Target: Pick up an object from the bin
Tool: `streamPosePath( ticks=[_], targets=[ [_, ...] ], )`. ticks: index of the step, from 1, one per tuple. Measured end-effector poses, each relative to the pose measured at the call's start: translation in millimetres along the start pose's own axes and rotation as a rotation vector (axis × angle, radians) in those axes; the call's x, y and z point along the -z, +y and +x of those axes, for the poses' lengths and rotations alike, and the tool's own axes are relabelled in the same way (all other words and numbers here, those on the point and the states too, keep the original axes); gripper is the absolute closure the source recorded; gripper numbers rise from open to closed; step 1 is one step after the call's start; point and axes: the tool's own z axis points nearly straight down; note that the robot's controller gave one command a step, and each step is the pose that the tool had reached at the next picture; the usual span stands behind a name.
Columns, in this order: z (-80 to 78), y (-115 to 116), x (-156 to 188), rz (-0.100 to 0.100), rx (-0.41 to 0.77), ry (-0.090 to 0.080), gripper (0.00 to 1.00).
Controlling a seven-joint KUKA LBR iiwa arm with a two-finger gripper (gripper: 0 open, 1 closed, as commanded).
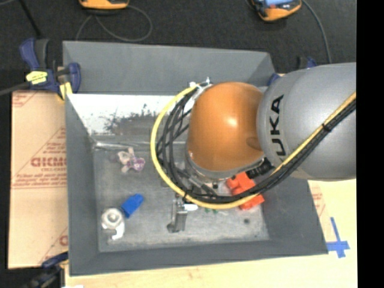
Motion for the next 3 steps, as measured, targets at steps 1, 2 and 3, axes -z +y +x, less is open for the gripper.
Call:
streamPosePath(
  ticks=[1,2,3],
  targets=[
    [-47.9,59,-154,0.002,0.515,-0.004,0.0],
    [-56.0,38,-121,0.004,0.849,-0.011,0.0],
    [-75.9,49,-120,0.004,1.278,-0.01,0.0]
  ],
)
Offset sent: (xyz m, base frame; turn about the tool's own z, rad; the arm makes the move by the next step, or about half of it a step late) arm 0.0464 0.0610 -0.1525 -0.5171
